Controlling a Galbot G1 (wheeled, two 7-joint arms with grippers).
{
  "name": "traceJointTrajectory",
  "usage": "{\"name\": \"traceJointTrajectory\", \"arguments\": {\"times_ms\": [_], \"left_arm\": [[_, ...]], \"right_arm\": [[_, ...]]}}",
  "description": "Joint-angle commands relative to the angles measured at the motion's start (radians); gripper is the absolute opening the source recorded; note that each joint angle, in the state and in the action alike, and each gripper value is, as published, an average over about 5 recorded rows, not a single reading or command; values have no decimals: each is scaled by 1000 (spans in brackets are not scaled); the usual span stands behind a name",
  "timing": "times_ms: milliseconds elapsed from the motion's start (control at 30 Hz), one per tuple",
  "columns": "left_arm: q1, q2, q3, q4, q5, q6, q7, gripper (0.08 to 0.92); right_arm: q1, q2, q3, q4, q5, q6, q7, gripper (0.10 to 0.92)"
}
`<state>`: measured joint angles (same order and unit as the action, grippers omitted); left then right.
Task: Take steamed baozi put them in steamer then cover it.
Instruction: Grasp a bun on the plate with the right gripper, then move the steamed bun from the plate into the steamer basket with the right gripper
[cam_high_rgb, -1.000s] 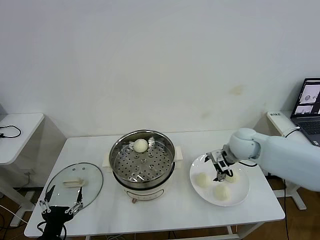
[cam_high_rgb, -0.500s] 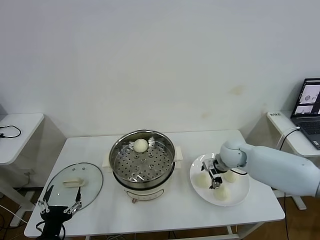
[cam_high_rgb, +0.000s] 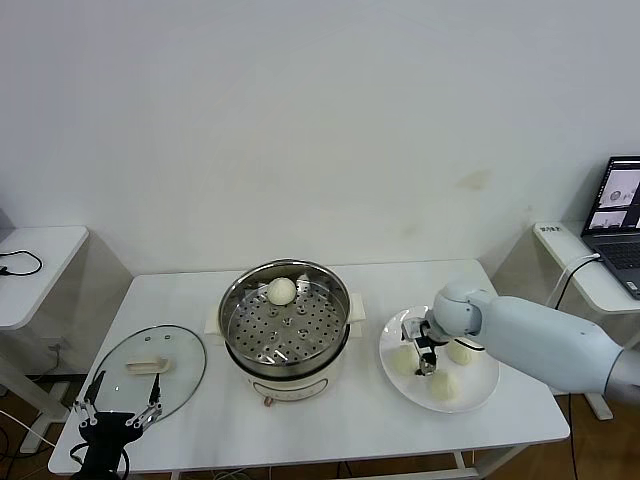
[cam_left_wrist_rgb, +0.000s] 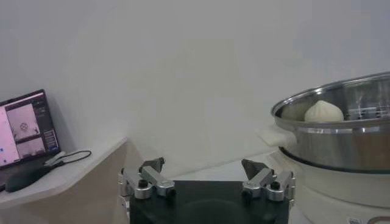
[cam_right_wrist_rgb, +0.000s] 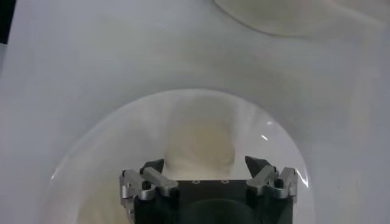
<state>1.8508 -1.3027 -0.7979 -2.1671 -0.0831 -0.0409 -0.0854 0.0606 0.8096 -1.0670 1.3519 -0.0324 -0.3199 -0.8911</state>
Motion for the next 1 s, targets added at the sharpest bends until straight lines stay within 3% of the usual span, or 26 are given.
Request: {"name": "traceJointTrajectory", "arguments": {"times_ms": [33,367,700,1000], "left_arm": [[0,0,1,-3,0,0,0,823],[6,-1,-3,-12,-1,-1,-1,823],[5,1,-1,-20,-2,-1,-1,823],[-1,11,2,-24,-5,2,0,823]], "right_arm": [[-18,20,19,-32,-12,2,-3,796],[-1,12,21,-13,3,0,-31,614],[145,-62,18,49,88,-4,-96,611],[455,-126,-127,147,254,-42,-105,611]]}}
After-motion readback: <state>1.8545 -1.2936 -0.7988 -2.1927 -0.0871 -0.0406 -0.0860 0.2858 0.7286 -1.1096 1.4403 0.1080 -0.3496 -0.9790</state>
